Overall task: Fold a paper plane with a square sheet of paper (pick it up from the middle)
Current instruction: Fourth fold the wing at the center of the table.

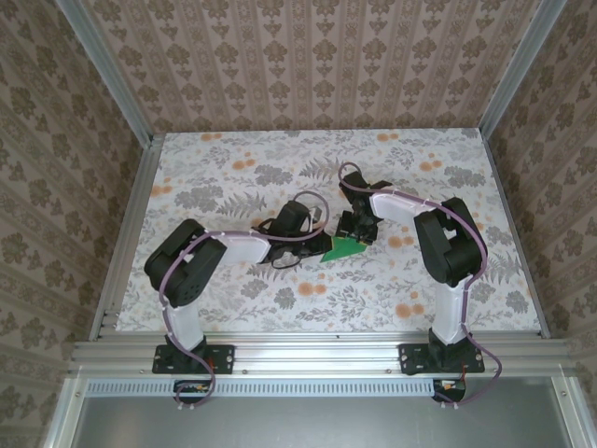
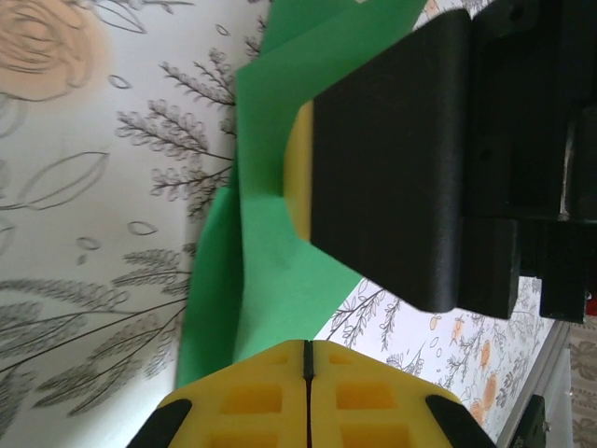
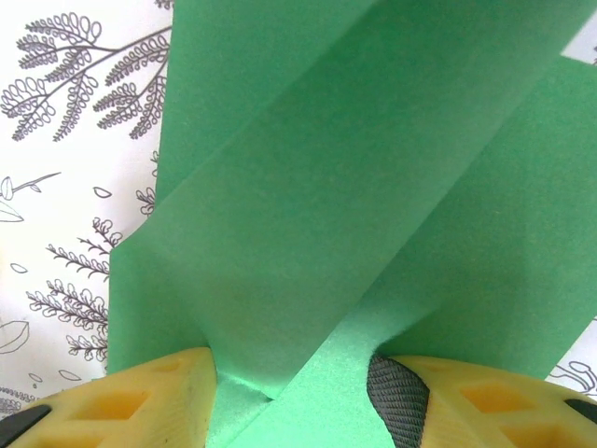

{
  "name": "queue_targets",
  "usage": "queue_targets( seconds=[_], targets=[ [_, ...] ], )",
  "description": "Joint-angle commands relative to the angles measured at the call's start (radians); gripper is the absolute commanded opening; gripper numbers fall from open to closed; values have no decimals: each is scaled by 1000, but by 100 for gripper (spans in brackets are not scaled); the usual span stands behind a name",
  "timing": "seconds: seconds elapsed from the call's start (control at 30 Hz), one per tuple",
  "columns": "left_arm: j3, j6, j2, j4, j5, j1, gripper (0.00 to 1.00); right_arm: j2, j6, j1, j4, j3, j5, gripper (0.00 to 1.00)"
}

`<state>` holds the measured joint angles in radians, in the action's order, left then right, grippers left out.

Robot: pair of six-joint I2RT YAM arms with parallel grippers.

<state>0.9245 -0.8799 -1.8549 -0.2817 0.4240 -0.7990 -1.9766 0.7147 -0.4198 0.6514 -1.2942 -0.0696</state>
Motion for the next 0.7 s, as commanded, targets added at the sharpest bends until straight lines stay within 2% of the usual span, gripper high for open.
queue_targets(
  seconds=[0.0, 0.27, 0.67],
  targets=[
    [34, -3, -38, -13, 21, -11, 7, -138, 23, 14, 54, 97, 91, 55],
    [46, 5, -64, 46, -73, -8, 5, -139, 30, 14, 48, 105, 88, 56],
    [48, 25, -93, 105, -100, -8, 4, -128, 42, 17, 40, 110, 75, 56]
  ],
)
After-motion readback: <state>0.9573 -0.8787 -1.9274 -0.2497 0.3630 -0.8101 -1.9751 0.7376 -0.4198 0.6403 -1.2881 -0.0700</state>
